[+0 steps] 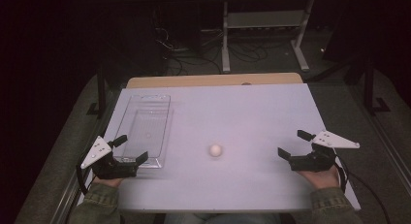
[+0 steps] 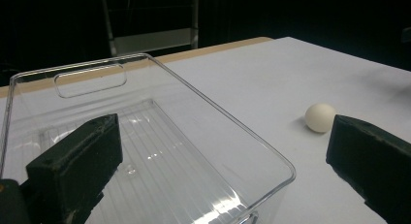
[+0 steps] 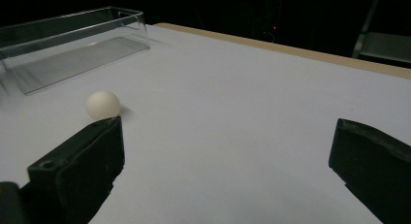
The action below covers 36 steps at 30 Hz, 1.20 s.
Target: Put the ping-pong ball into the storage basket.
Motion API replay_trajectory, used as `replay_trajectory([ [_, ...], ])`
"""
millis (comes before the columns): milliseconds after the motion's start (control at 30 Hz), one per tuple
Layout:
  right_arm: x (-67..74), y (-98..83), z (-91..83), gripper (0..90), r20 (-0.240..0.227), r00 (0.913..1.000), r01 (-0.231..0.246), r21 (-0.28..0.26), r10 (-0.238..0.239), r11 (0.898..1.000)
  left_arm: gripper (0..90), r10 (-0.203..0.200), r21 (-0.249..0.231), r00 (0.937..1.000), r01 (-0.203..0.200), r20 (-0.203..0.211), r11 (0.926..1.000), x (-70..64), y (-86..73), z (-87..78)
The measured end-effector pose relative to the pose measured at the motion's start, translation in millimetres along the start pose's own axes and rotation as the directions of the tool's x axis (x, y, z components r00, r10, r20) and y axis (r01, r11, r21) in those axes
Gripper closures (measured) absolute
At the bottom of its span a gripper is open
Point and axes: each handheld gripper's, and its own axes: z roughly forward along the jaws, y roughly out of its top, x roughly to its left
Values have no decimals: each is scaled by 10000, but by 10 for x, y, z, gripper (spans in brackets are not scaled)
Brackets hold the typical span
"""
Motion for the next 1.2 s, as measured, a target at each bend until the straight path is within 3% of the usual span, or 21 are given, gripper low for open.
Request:
replay_trajectory([
  [433,-7,-11,-10,0,65,9999,-104,-34,104,9999,0,79,324,9999,-82,106,9994,-43,9,28],
  [733,-5,-9,-5,0,70,10000,-57,2,57,10000,0,519,503,9980,-537,372,9973,-150,114,57],
  [1200,2,-6,-9,0,69,10000,-17,-3,17,10000,0,1269,1002,9886,-1348,813,9858,-265,343,167],
])
